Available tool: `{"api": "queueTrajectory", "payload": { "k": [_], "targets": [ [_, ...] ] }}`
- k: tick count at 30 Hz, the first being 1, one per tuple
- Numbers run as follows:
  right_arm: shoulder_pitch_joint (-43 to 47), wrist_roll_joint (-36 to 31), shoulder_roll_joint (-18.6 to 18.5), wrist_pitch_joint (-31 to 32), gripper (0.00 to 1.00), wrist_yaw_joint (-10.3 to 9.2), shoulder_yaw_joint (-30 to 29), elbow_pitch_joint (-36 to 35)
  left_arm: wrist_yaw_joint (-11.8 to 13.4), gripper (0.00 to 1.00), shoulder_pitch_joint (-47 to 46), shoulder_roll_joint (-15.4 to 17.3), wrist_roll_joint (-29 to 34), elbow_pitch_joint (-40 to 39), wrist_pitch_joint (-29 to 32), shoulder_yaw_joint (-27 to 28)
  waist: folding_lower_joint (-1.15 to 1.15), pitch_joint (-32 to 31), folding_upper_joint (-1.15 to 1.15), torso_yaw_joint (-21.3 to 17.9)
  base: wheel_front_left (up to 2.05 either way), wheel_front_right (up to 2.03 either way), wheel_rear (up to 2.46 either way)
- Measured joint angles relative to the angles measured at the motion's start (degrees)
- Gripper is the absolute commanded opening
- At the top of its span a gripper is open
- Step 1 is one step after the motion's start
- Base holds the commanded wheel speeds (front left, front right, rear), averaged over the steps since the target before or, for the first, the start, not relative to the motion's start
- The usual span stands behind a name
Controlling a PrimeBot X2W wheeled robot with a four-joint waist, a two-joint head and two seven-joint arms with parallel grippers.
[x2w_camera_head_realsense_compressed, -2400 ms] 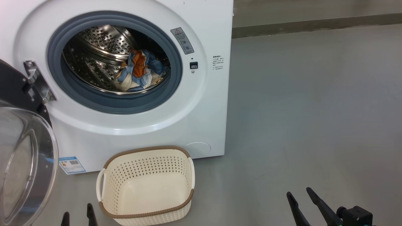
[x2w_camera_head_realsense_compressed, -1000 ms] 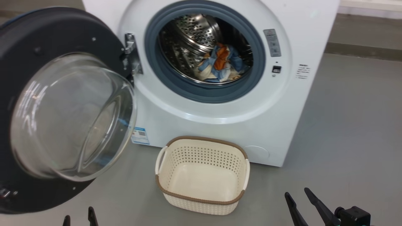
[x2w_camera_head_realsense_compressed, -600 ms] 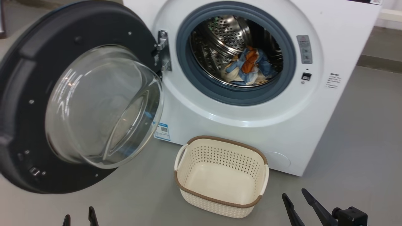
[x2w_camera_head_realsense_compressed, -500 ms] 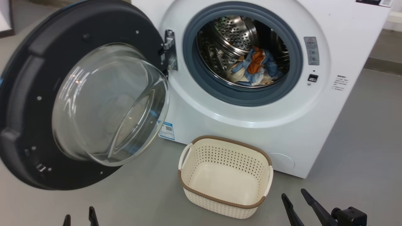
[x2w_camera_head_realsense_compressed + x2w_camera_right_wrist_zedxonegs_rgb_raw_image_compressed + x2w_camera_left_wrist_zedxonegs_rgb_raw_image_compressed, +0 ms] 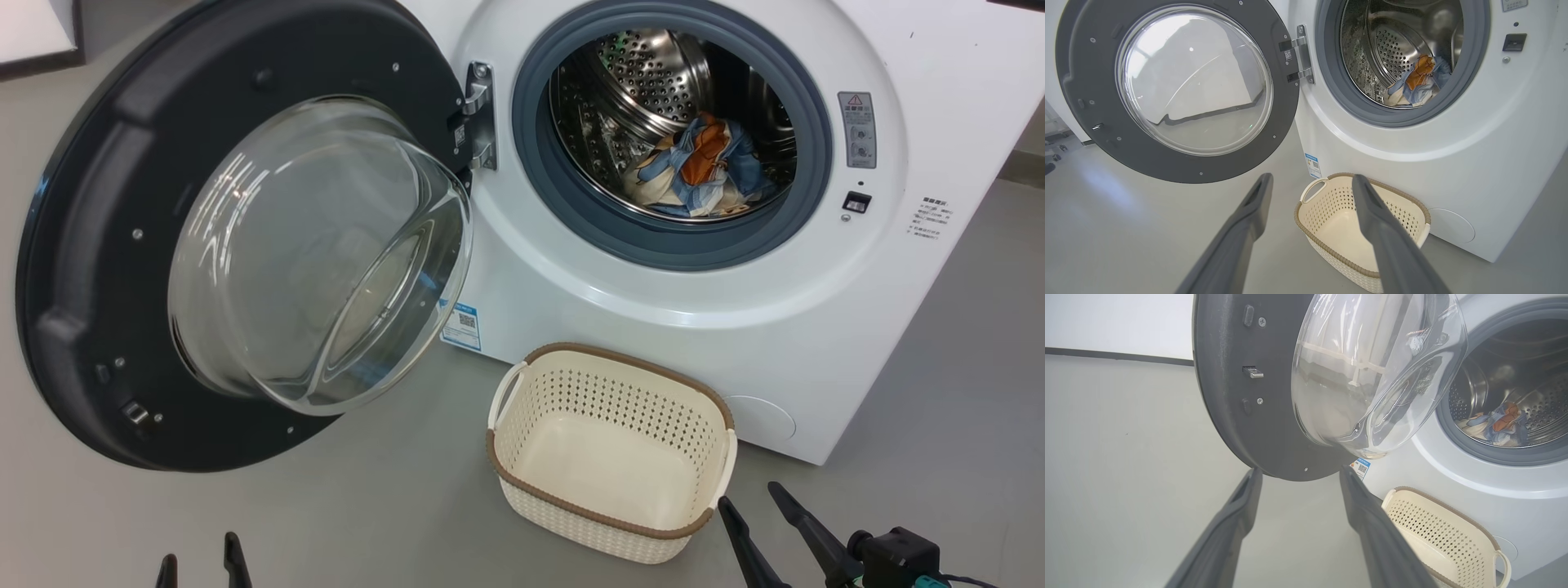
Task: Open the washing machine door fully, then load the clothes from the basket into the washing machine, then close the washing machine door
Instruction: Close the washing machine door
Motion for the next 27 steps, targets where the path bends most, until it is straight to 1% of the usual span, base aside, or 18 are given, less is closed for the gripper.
{"api": "queueTrajectory", "payload": {
  "k": [3,4,5,8,11,13,15,17,18,19,22,26,27],
  "targets": [
    [-0.3,0.0,-0.2,0.0,1.00,0.00,0.2,0.0,0.4,1.00,0.0,0.0,-0.5,-0.2,0.0,0.0,0.00,0.2,0.00,0.2,0.00,0.00,0.00],
    [-0.4,0.0,-0.2,0.0,1.00,0.00,0.2,0.1,0.4,0.38,0.0,0.0,-1.1,-0.2,0.0,0.0,0.00,0.2,0.00,0.2,0.00,0.00,0.00],
    [-0.5,0.0,-0.3,0.0,1.00,0.00,0.3,0.1,0.4,0.00,0.0,0.0,-2.3,-0.2,0.0,0.2,0.00,0.2,0.00,0.2,0.00,0.00,0.00],
    [-0.7,0.1,-0.3,0.0,1.00,0.00,0.3,0.2,0.4,0.00,0.0,0.0,-7.0,-0.2,0.0,1.7,0.00,0.2,0.00,0.2,0.00,0.00,0.00],
    [-0.7,0.1,-0.2,0.0,1.00,0.00,0.2,0.2,0.3,0.00,0.0,0.0,-11.6,-0.2,0.0,5.1,0.00,0.1,0.00,0.2,0.00,0.00,0.00],
    [-0.7,0.1,-0.1,0.0,1.00,0.00,0.1,0.2,-0.4,0.00,0.0,-0.1,-13.6,-0.2,0.0,8.0,0.00,0.1,0.00,0.2,0.00,0.00,0.00],
    [-0.7,0.1,0.1,0.0,1.00,0.00,0.0,0.2,-1.0,0.00,0.0,-0.2,-16.8,-0.1,0.0,11.8,0.00,0.1,0.00,0.1,0.00,0.00,0.00],
    [-0.7,0.1,0.2,0.0,1.00,0.00,-0.1,0.2,-1.8,0.00,-0.3,-0.2,-17.3,-0.2,0.0,16.3,0.00,0.0,0.00,0.1,0.00,0.00,0.00],
    [-0.7,0.1,0.3,0.0,1.00,0.00,-0.4,0.1,-2.2,0.00,-0.9,-0.1,-18.0,-0.2,0.0,20.5,0.00,-0.1,0.00,0.0,0.00,0.00,0.00],
    [-0.6,0.1,0.4,0.0,1.00,0.00,-0.5,0.1,-2.2,0.00,-1.5,0.0,-18.0,-0.1,0.0,22.1,0.00,-0.1,0.00,0.0,0.00,0.00,0.00],
    [-0.6,0.1,0.6,0.0,1.00,0.00,-1.2,0.1,-3.1,0.00,-3.4,1.3,-19.5,1.2,0.0,26.0,0.00,-0.1,0.00,0.0,0.00,0.00,0.00],
    [-0.3,0.1,0.8,0.0,1.00,0.00,-1.6,0.0,-3.1,0.00,-6.2,5.8,-21.7,4.8,0.5,29.4,0.00,-0.1,0.00,-0.1,0.00,0.00,0.00],
    [-0.1,0.0,1.0,0.0,1.00,0.00,-1.7,0.0,-2.7,0.00,-7.0,6.9,-22.0,5.6,0.7,30.2,0.00,0.0,0.00,-0.1,0.00,0.00,0.00]
  ]
}}
